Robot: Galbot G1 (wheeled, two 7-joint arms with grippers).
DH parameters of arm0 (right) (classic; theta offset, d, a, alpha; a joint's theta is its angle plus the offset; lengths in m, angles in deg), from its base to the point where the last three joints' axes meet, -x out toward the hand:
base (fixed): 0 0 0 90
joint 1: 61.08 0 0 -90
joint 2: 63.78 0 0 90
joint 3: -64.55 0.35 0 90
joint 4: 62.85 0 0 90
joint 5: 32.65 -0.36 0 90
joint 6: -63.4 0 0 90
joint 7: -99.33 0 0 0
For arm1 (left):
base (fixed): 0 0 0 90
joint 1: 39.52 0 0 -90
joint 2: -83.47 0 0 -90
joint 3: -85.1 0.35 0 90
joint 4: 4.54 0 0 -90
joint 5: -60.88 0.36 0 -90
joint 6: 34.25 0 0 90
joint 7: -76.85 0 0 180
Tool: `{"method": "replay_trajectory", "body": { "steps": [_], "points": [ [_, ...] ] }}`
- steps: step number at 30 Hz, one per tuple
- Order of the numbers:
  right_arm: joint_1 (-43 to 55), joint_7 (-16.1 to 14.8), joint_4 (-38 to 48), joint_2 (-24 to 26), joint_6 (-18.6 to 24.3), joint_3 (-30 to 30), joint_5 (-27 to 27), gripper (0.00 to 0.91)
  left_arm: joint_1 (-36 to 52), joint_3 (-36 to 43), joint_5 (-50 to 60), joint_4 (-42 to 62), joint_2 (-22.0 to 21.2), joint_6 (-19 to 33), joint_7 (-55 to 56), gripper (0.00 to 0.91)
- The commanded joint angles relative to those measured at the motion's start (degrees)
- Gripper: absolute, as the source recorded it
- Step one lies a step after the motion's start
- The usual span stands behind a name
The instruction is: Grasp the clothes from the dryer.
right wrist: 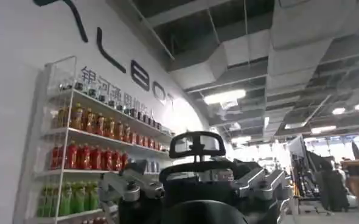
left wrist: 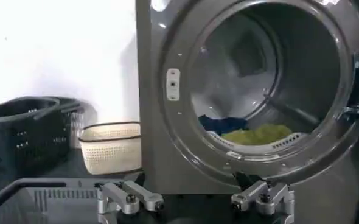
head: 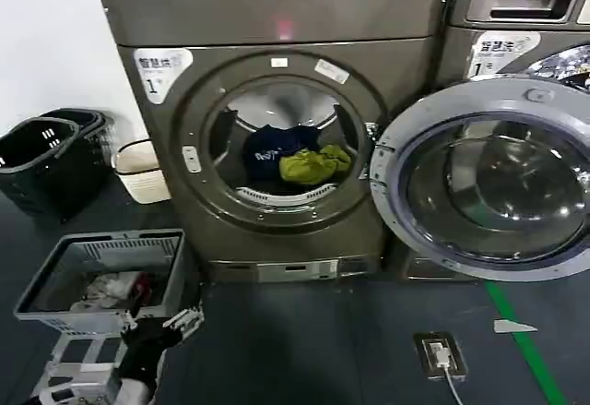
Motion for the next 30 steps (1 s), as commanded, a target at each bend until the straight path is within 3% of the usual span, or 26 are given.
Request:
{"method": "replay_trajectory", "body": {
  "steps": [1, 20, 30],
  "points": [
    [-0.04, -0.04, -0.05, 0.02, 0.14, 0.04, -0.17, 0.907, -0.06, 0.13, 0.07, -0.19, 0.08, -0.08, 0.26, 0.907],
    [0.11, -0.36, -0.46, -0.11, 0.26, -0.06, -0.36, 0.907, 0.06, 0.26, 0.67, -0.28, -0.03, 0.6, 0.35, 0.907],
    [0.17, -1.11, -0.7, -0.48, 4.2, -0.38, -1.99, 0.907, 0.13, 0.39, 0.19, -1.35, 0.01, 1.09, -0.26, 0.907]
  ]
}}
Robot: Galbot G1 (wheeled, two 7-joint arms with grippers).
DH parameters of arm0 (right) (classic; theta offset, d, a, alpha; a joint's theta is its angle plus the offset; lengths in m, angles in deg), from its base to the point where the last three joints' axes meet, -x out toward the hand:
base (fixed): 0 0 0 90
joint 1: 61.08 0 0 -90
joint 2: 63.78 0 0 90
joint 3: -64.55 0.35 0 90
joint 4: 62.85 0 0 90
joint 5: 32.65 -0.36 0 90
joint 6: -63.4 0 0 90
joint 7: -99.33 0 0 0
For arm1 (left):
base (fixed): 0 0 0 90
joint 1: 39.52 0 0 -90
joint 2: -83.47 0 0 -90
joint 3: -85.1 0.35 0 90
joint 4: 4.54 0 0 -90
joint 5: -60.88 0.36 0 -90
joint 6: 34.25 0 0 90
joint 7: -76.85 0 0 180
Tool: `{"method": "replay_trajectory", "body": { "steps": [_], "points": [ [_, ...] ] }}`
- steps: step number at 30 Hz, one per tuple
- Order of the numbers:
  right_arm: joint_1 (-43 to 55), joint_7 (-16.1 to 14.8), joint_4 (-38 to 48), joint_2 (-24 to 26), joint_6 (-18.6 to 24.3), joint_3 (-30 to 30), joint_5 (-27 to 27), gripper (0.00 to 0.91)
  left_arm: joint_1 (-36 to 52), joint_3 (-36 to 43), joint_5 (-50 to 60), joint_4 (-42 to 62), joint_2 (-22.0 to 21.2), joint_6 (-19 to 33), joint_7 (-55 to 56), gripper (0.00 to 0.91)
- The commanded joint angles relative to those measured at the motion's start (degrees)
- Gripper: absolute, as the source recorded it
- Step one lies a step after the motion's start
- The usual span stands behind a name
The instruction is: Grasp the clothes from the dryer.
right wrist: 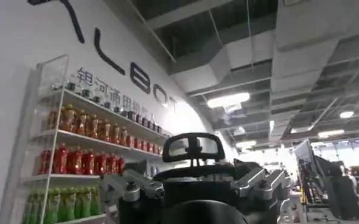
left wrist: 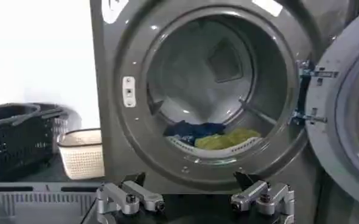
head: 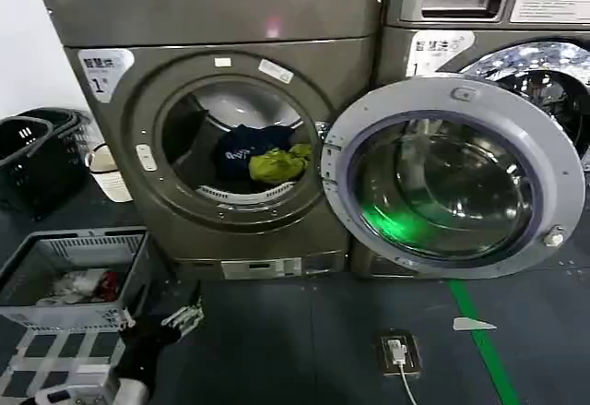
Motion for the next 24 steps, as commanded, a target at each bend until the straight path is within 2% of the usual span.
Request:
{"method": "replay_trajectory", "body": {
  "steps": [1, 24],
  "points": [
    [0.0, -0.22, 0.07, -0.05, 1.98, -0.05, -0.81, 0.907, 0.12, 0.01, -0.2, -0.35, 0.05, 0.14, -0.17, 0.907],
    [-0.35, -0.62, -0.41, -0.54, 3.31, 0.3, -2.16, 0.907, 0.47, 0.61, -0.45, -0.25, 1.16, 1.45, -1.75, 0.907]
  ]
}}
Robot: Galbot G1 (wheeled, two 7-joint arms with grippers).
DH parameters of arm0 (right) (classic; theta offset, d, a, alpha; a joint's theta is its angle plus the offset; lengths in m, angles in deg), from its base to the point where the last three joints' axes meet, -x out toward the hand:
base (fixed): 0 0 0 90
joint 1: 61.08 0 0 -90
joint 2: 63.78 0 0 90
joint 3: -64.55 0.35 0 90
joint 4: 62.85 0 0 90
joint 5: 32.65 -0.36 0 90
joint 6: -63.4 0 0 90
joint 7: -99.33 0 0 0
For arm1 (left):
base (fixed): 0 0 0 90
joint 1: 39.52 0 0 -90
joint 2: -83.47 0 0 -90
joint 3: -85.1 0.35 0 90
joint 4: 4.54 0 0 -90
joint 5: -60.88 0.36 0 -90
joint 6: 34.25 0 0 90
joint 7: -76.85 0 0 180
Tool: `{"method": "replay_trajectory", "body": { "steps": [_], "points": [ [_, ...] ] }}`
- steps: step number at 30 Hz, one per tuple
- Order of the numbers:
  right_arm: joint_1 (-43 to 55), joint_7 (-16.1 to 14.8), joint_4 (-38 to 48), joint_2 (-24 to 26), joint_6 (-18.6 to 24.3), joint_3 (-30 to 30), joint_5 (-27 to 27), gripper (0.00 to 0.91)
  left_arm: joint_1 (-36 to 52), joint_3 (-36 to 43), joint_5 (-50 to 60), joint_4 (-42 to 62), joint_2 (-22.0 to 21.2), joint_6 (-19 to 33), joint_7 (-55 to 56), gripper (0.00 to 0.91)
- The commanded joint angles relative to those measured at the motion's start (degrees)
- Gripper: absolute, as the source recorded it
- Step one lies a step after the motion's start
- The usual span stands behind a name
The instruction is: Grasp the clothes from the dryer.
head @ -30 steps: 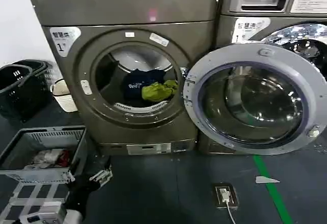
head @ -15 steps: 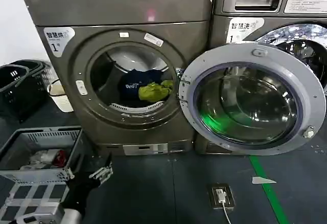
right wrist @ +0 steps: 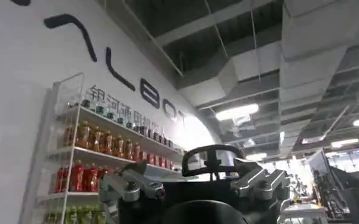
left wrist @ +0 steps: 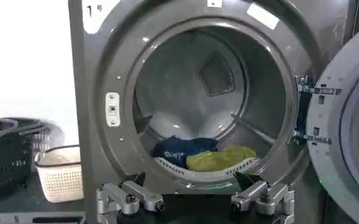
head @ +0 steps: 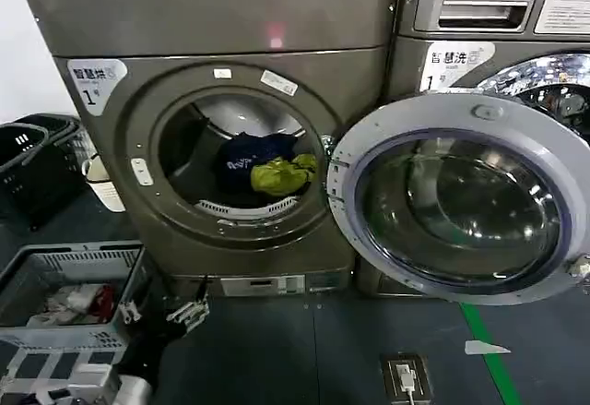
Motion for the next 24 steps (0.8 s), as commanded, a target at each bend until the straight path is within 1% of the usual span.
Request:
{"method": "replay_trajectory", "body": {
  "steps": [1, 3, 24],
  "points": [
    [-0.06, -0.01, 0.0, 0.01, 0.78, 0.03, -0.61, 0.907, -0.17, 0.12, 0.09, -0.24, -0.05, 0.41, -0.23, 0.907],
    [-0.13, -0.11, 0.22, -0.03, 2.15, -0.14, -0.69, 0.907, -0.15, 0.12, 0.26, -0.2, 0.08, 0.74, -0.39, 0.907],
    [-0.28, -0.59, 0.14, -0.26, 2.31, 0.32, -0.71, 0.907, -0.06, 0.34, 0.19, -0.45, 0.21, 0.63, -0.5, 0.907]
  ]
}}
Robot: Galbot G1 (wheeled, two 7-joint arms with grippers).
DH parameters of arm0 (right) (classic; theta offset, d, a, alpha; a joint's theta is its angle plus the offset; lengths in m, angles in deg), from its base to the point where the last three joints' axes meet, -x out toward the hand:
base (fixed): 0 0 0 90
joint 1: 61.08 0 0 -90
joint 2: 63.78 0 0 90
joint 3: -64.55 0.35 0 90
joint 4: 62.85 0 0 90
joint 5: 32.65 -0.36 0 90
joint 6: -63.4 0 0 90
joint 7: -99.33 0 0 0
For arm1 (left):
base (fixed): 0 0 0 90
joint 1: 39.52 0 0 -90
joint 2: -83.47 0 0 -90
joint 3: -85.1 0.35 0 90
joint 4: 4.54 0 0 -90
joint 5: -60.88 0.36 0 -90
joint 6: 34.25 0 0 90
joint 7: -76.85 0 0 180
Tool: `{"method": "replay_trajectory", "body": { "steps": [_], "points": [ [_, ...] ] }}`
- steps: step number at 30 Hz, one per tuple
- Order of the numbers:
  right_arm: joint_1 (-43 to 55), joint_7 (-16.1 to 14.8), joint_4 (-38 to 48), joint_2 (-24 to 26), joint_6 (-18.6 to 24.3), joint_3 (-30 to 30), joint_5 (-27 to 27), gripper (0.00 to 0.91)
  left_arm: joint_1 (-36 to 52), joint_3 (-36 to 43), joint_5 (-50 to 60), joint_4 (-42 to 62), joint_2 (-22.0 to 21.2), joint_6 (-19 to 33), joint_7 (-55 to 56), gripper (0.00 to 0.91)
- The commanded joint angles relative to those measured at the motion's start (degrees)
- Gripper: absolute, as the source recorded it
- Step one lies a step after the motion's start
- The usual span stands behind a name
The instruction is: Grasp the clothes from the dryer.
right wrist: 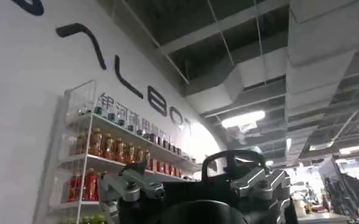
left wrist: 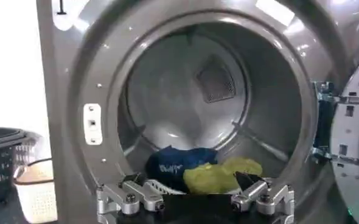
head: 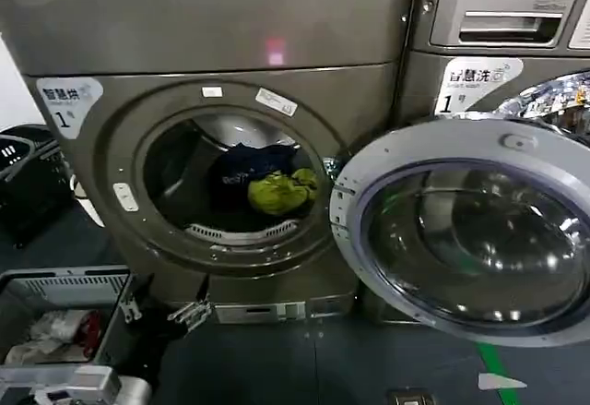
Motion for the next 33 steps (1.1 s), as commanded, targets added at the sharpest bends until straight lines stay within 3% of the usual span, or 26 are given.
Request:
{"method": "replay_trajectory", "body": {
  "steps": [1, 33],
  "points": [
    [0.08, -0.05, -0.03, -0.07, 0.17, 0.03, -0.02, 0.907, 0.13, 0.02, -0.01, 0.1, 0.0, -0.04, -0.04, 0.907],
    [0.23, -0.11, -0.01, -0.55, 0.24, 0.15, 0.05, 0.907, 0.16, 0.58, 0.16, 0.21, 0.12, 0.07, -0.85, 0.907]
  ]
}}
